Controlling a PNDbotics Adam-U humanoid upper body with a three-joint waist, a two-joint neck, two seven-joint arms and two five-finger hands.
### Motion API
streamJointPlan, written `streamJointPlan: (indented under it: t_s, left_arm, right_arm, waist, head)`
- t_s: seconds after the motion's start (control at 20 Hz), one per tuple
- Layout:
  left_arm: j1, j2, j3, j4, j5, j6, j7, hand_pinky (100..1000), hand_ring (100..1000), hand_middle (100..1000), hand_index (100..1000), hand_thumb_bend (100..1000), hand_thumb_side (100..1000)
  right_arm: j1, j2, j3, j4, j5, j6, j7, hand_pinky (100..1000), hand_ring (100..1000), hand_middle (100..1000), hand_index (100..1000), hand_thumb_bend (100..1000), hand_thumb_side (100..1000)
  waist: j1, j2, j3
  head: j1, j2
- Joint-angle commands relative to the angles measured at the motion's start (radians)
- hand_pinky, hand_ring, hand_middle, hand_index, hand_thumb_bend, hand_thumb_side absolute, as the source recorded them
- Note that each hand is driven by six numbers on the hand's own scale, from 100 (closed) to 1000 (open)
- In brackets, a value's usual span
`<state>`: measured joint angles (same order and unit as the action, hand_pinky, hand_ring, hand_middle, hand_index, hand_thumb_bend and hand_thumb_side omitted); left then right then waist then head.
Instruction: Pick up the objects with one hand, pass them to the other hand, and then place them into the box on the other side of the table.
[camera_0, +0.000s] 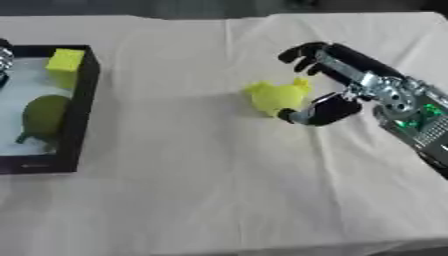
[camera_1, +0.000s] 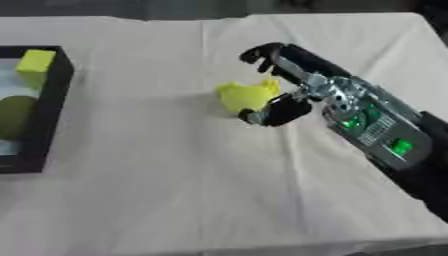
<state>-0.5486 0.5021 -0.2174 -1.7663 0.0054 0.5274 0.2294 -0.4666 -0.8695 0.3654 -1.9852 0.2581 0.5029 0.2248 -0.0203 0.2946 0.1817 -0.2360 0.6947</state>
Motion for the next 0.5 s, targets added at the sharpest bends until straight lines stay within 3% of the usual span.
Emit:
streamJointPlan:
  t_s: [0.05, 0.5]
  left_arm:
    - [-0.013, 0.025, 0.001, -0.015, 0.002, -0.001, -0.008, 855, 1000, 800, 747, 100, 773]
    - [-0.020, 0.030, 0.000, -0.021, 0.003, 0.000, -0.013, 854, 1000, 798, 741, 100, 770]
  right_arm:
    - [-0.006, -0.020, 0.000, -0.015, 0.028, 0.010, 0.000, 832, 830, 845, 876, 519, 122]
    - [-0.010, -0.024, 0.003, -0.015, 0.042, 0.031, 0.028, 851, 851, 879, 899, 440, 100]
  waist:
    - [-0.011, -0.003, 0.003]
    - [-0.006, 0.012, 0.029]
  head:
    - [-0.002, -0.006]
    - [-0.012, 0.008]
